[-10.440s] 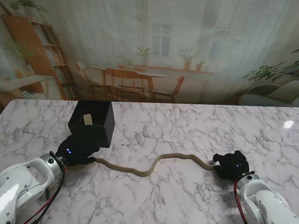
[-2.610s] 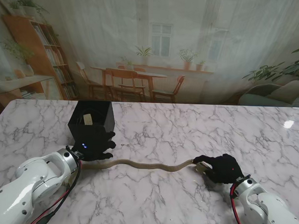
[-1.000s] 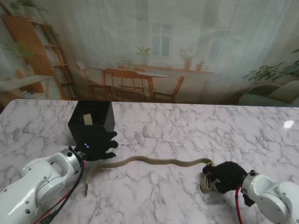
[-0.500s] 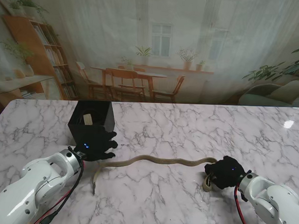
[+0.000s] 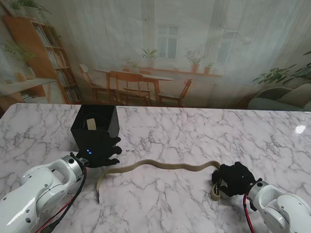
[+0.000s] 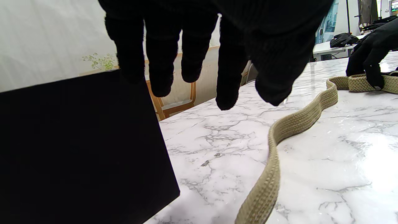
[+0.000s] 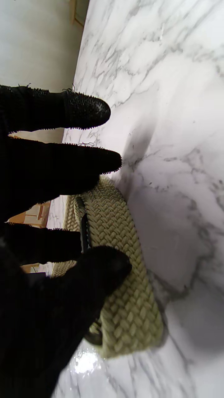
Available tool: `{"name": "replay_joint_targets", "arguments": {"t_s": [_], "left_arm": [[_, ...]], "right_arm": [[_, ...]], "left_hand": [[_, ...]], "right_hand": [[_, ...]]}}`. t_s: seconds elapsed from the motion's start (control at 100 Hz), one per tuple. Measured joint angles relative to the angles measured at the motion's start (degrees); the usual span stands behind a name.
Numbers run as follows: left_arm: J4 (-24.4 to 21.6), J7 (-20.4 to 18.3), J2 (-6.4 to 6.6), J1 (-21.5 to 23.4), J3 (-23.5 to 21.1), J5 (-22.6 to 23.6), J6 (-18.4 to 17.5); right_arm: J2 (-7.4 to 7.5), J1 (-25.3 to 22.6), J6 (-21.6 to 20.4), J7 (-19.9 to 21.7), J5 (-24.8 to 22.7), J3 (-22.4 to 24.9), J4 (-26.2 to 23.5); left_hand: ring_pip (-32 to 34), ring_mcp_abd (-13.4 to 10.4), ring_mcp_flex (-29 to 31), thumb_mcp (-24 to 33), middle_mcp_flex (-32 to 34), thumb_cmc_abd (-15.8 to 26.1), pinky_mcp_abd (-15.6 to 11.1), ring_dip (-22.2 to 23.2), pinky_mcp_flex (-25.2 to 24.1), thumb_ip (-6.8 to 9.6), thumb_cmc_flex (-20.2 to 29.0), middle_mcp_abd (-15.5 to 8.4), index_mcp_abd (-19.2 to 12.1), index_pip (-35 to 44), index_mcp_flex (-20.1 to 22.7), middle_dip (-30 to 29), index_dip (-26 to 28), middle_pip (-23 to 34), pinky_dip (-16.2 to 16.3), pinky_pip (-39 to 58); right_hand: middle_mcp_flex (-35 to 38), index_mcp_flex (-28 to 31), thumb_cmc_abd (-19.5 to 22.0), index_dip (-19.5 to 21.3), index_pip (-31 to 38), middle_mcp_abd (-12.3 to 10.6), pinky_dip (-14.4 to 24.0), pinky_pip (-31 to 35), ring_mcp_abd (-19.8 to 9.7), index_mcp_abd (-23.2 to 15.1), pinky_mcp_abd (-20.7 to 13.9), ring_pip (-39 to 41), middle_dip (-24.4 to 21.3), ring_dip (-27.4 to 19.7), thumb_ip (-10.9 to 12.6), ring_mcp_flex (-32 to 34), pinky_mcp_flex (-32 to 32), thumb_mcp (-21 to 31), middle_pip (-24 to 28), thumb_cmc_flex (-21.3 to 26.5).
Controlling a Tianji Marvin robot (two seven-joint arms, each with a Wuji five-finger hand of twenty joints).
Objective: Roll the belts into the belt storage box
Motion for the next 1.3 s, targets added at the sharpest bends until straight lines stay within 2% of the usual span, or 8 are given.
{"name": "replay_joint_targets", "arguments": {"t_s": [0.29, 0.46, 0.64, 0.73, 0.82, 0.94, 1.2, 1.3], "left_arm": [[0.0, 0.0, 0.0, 0.0, 0.0, 0.0, 0.0], [0.1, 0.0, 0.0, 0.0, 0.0, 0.0, 0.0], [0.2, 0.1, 0.01, 0.0, 0.1, 0.0, 0.0], [0.2, 0.2, 0.01, 0.0, 0.1, 0.0, 0.0], [0.2, 0.3, 0.01, 0.0, 0.1, 0.0, 0.0], [0.3, 0.4, 0.01, 0.0, 0.1, 0.1, 0.0], [0.3, 0.4, 0.01, 0.0, 0.1, 0.1, 0.0], [0.3, 0.4, 0.01, 0.0, 0.1, 0.1, 0.0]], "right_arm": [[-0.56, 0.2, 1.2, 1.9, 5.9, -0.5, 0.9], [-0.66, 1.0, 1.6, -3.1, 4.8, -1.6, 2.9], [-0.88, 1.5, 1.4, -6.3, 4.5, -2.2, 4.3], [-0.88, 2.0, 0.8, -9.8, 3.3, -2.8, 5.7], [-0.88, 2.5, 0.2, -12.1, 3.2, -3.3, 7.1], [-0.97, 3.1, -0.3, -13.2, 3.8, -3.9, 8.4], [-1.56, 3.7, -0.6, -14.8, 6.6, -4.5, 10.1], [-1.64, 3.6, -0.8, -14.1, 7.2, -4.5, 10.1]], "left_hand": [[0.0, 0.0, 0.0, 0.0, 0.0, 0.0, 0.0, 0.0, 0.0, 0.0, 0.0, 0.0, 0.0, 0.0, 0.0, 0.0, 0.0, 0.0, 0.0, 0.0], [0.0, 0.0, 0.0, 0.0, 0.0, 0.0, 0.0, 0.0, 0.0, 0.0, 0.0, 0.0, 0.0, 0.0, 0.0, 0.0, 0.0, 0.0, 0.0, 0.0], [0.0, 0.0, 0.0, 0.0, 0.0, 0.0, 0.0, 0.0, 0.0, 0.0, 0.0, 0.0, 0.0, 0.0, 0.0, 0.0, 0.0, 0.0, 0.0, 0.0], [0.0, 0.0, 0.0, 0.0, 0.0, 0.0, 0.0, 0.0, 0.0, 0.0, 0.0, 0.0, 0.0, 0.0, 0.0, 0.0, 0.0, 0.0, 0.0, 0.0], [0.0, 0.0, 0.0, 0.0, 0.0, 0.0, 0.0, 0.0, 0.0, -0.01, 0.0, 0.0, 0.0, 0.0, 0.0, 0.0, 0.0, 0.0, 0.0, 0.0], [0.0, 0.0, 0.0, 0.0, 0.0, 0.0, 0.0, 0.0, 0.0, -0.01, 0.0, 0.0, 0.0, 0.0, 0.0, 0.0, 0.0, 0.0, 0.0, 0.0], [0.0, 0.0, 0.0, 0.0, 0.0, 0.0, 0.0, 0.0, 0.0, -0.01, 0.0, 0.0, 0.0, 0.0, 0.0, 0.0, 0.0, 0.0, 0.0, 0.0], [0.0, 0.0, 0.0, 0.0, 0.0, 0.0, 0.0, 0.0, 0.0, -0.01, 0.0, 0.0, 0.0, 0.0, 0.0, 0.0, 0.0, 0.0, 0.0, 0.0]], "right_hand": [[-10.6, 2.6, -1.2, -3.6, 10.7, -0.5, -3.9, -5.1, 4.3, 5.0, 2.2, -3.0, -1.9, -5.1, -1.3, -3.0, -2.2, 0.3, -5.2, -3.7], [9.2, 1.3, -1.1, -4.2, 16.3, -8.8, -4.2, -3.2, 4.3, 5.9, 2.2, -2.5, 0.3, -4.8, -1.7, 1.1, -1.1, -2.0, -1.0, -3.5], [22.1, -1.8, -0.9, -1.7, 21.2, -9.7, -0.8, 2.7, -1.5, 6.0, -1.3, 1.6, 7.4, 1.2, -2.3, 9.4, 4.0, -3.6, 9.8, -2.8], [26.5, -3.1, -0.3, -0.4, 17.7, -11.7, 0.8, 6.1, -2.7, 6.0, -4.0, 5.8, 8.7, 4.1, -2.5, 14.0, 7.3, -3.7, 12.5, -2.8], [30.7, -4.3, 2.3, 1.9, 1.8, -12.7, 0.9, 8.4, -3.0, 7.9, -5.0, 8.4, 8.8, 6.4, -0.4, 18.1, 9.5, -3.5, 14.0, -2.8], [38.7, -18.6, 3.2, -0.7, -9.3, -12.9, 0.9, 10.5, -2.0, 8.8, -5.1, 11.2, 8.8, 7.3, 3.4, 24.2, 12.5, -3.5, 14.6, -2.8], [45.9, -23.7, 4.4, -3.4, -10.5, -11.2, 0.0, 12.0, 0.8, -9.2, -2.8, 14.9, 8.8, 7.4, 3.6, 29.5, 18.5, -3.5, 15.3, -1.7], [46.0, -13.2, 5.7, -3.5, -10.2, -9.1, -1.3, 12.1, 2.7, -12.5, -1.3, 15.7, 8.8, 7.2, 3.6, 29.5, 18.9, -3.5, 14.9, 0.1]]}}
